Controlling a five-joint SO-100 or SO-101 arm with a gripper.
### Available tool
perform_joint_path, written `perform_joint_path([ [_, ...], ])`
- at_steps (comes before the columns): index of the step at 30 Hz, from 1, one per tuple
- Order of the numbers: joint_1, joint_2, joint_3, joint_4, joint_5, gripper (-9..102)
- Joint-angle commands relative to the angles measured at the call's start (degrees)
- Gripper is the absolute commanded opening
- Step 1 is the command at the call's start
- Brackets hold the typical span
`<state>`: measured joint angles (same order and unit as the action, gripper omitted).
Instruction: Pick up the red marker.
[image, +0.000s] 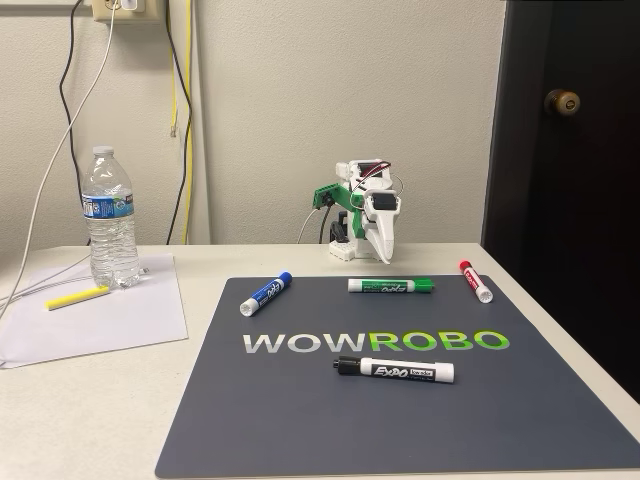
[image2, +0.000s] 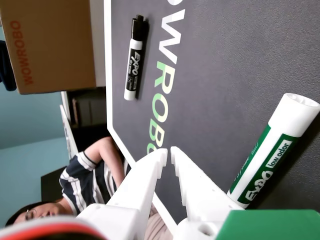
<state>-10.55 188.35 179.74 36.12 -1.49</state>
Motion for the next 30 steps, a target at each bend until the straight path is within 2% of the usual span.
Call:
perform_joint_path([
  [1, 0.26, 0.44, -0.35, 0.0, 0.97, 0],
  [30, 0.18, 0.44, -0.35, 0.09, -0.35, 0],
])
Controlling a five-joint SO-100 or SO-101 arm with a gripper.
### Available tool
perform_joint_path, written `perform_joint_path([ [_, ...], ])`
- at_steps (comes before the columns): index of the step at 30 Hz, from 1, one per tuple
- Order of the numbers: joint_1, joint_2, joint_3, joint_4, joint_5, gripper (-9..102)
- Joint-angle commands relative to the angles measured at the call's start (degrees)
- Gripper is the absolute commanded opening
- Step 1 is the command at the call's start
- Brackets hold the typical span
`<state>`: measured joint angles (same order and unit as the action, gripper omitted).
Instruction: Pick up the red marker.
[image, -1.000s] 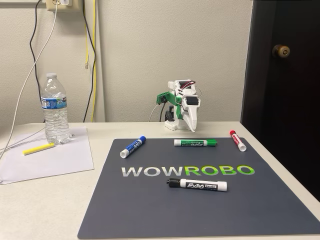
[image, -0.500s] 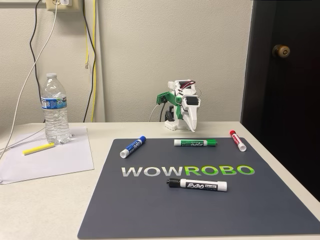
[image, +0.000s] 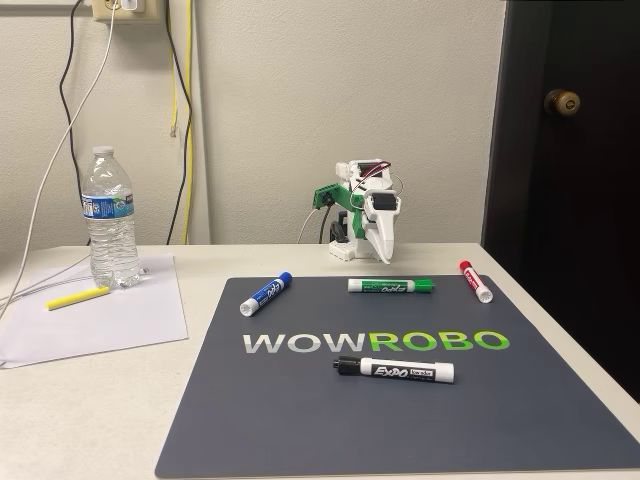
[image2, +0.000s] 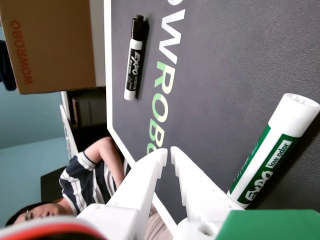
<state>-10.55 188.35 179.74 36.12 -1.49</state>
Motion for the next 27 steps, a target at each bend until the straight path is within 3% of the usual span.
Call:
perform_joint_path([
  [1, 0.18, 0.44, -0.35, -0.09, -0.7, 0],
  [8, -0.44, -0.53, -3.87, -2.64, -2.11, 0],
  [17, -2.9, -29.0, -32.34, 1.32, -5.89, 0],
  [19, -4.04, -35.68, -40.25, 5.01, -9.4, 1],
  [24, -8.26, -57.57, -66.09, 24.96, -26.72, 0],
  [27, -11.25, -65.13, -74.79, 32.87, -34.98, 0],
])
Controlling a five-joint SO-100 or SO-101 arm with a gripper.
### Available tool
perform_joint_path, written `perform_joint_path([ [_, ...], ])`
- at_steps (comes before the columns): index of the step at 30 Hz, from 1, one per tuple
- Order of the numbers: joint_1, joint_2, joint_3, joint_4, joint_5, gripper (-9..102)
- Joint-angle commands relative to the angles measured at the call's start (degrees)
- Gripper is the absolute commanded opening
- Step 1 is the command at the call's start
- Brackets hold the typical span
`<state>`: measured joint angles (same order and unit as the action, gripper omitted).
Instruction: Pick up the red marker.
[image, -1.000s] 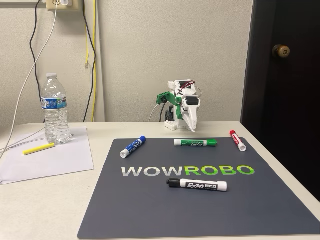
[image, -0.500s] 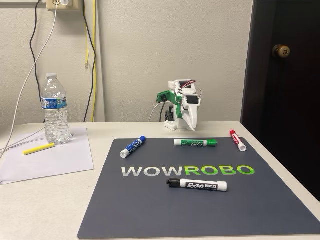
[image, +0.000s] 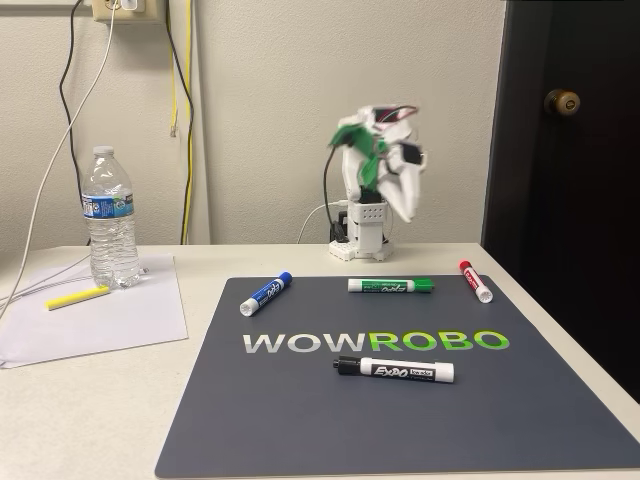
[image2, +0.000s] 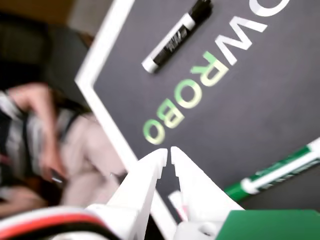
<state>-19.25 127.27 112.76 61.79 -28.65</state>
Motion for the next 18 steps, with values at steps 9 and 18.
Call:
perform_joint_path([
  [9, -15.73, -11.25, -9.67, 11.69, -11.07, 1],
  [18, -25.84, -18.98, -9.67, 12.04, -12.04, 14],
])
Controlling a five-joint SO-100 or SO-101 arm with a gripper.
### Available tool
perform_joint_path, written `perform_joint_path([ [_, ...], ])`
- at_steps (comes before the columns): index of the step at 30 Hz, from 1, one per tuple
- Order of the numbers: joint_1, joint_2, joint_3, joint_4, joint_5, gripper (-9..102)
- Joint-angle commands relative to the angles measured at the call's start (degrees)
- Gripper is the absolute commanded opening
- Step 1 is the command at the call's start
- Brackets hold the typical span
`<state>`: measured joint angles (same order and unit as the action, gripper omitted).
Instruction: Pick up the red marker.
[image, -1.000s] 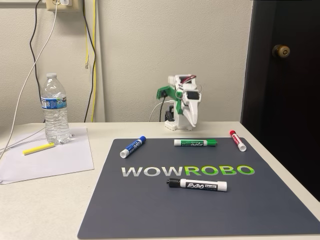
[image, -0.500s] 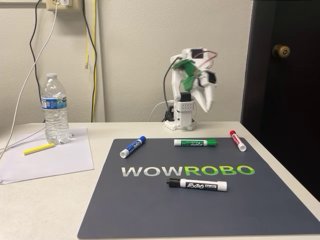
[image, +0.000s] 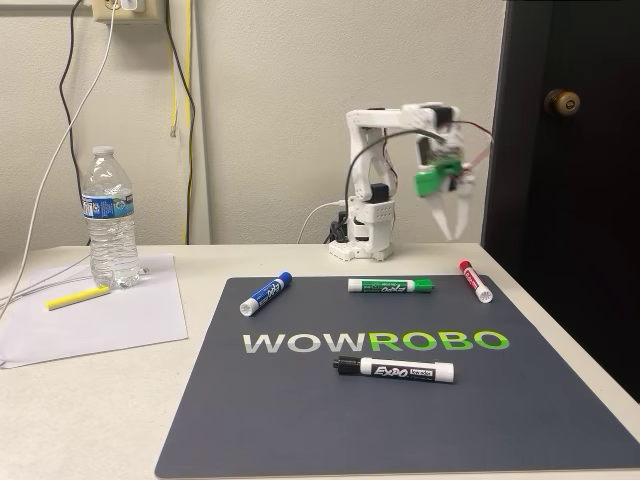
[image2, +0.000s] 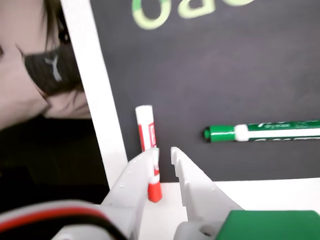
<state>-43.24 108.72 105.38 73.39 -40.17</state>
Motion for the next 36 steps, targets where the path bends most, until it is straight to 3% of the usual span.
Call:
perform_joint_path([
  [1, -2.37, -1.41, -2.29, 0.88, -0.7, 19],
  [4, -3.52, -4.13, -2.29, 1.49, -1.05, 31],
  [13, -3.87, -10.2, -2.72, 3.43, -4.75, 45],
  [36, -5.54, -22.06, -1.85, -4.22, 0.35, 40],
])
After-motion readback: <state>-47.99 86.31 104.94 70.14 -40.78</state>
